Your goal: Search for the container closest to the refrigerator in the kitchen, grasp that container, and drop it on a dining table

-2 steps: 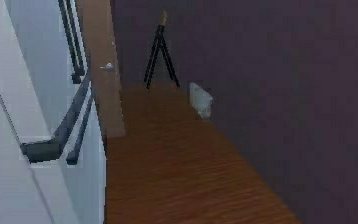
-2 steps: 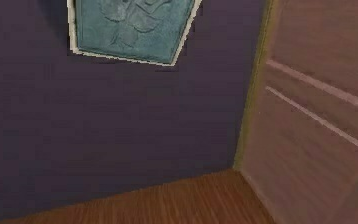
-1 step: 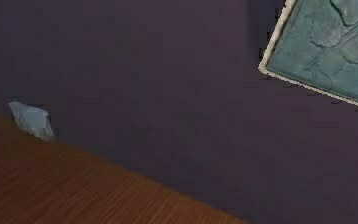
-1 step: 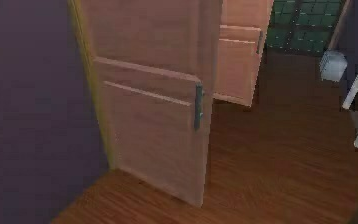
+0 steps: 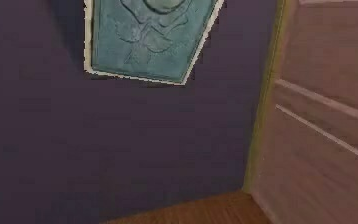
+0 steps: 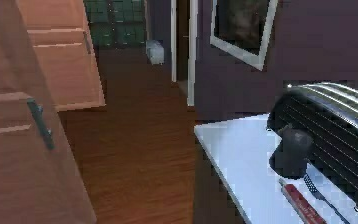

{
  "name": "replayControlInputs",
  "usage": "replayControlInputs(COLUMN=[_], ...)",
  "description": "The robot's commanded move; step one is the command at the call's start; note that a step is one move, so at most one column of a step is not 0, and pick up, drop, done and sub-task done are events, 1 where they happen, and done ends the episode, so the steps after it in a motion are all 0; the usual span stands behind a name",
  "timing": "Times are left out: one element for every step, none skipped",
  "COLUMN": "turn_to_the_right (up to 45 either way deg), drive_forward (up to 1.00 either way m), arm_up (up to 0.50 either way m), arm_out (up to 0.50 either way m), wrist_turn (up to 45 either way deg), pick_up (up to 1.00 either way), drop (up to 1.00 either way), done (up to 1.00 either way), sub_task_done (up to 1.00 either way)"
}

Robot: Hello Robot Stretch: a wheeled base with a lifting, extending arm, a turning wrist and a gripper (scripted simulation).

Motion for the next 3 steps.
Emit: replayControlInputs(turn_to_the_right=[45.0,30.0,0.0], drive_forward=[0.0,0.0,1.0], arm_up=[0.0,0.0,0.0], arm_out=[0.0,0.0,0.0], wrist_turn=[0.0,0.0,0.0], pick_up=[0.0,0.0,0.0], drop=[0.0,0.0,0.0], done=[0.0,0.0,0.0], sub_task_done=[0.0,0.0,0.0])
